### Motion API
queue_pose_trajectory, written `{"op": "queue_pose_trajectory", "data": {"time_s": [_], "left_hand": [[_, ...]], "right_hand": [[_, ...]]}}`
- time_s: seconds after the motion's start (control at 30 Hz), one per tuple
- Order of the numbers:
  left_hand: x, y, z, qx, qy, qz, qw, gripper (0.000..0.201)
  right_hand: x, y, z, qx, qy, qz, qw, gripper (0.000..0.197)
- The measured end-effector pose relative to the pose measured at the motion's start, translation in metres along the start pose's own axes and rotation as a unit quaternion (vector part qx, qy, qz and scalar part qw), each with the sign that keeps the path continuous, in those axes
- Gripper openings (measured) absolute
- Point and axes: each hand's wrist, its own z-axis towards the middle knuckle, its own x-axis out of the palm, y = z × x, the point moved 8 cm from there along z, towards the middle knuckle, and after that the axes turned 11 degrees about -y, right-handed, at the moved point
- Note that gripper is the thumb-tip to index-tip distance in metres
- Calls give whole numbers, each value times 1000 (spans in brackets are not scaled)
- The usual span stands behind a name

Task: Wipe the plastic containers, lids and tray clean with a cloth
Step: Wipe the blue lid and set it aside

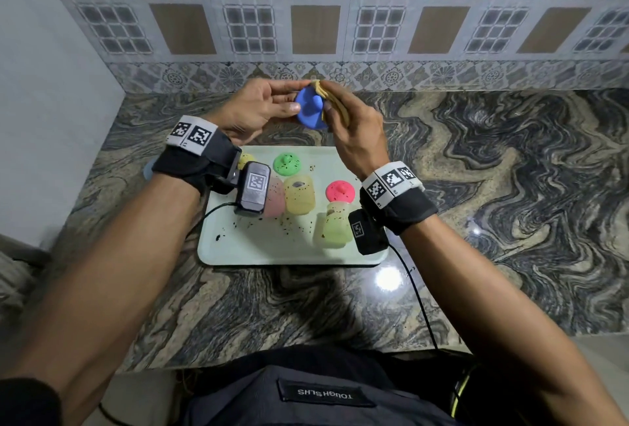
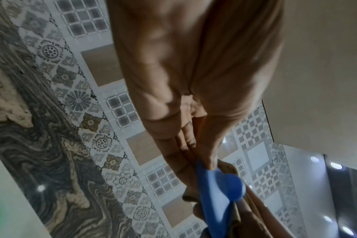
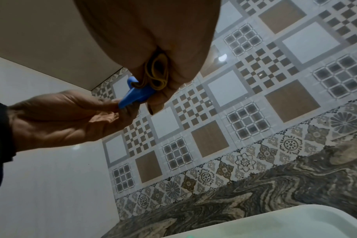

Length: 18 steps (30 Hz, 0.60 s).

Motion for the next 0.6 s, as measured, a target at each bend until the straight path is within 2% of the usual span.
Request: {"op": "queue_pose_trajectory", "data": {"time_s": [0.13, 0.23, 0.3, 0.4, 0.53, 0.6], "left_hand": [[-7, -4, -2, -14, 14, -9, 1000, 50], [-12, -4, -2, -14, -10, -31, 999, 32], [-14, -5, -3, -9, -10, -32, 999, 27], [-11, -3, -3, -15, 5, -20, 1000, 26], [-8, 10, -1, -24, -11, -25, 999, 26], [-9, 18, -1, -32, -18, -31, 999, 27]], "right_hand": [[6, 2, 3, -6, 0, 1, 1000, 32], [8, 2, 4, 1, -12, 2, 1000, 30], [8, 1, 4, 9, -19, -1, 1000, 28], [8, 0, 5, 25, -29, -3, 999, 26], [7, -4, 15, 27, -23, -36, 999, 24], [-4, -12, 21, 51, -50, -53, 996, 23]]}}
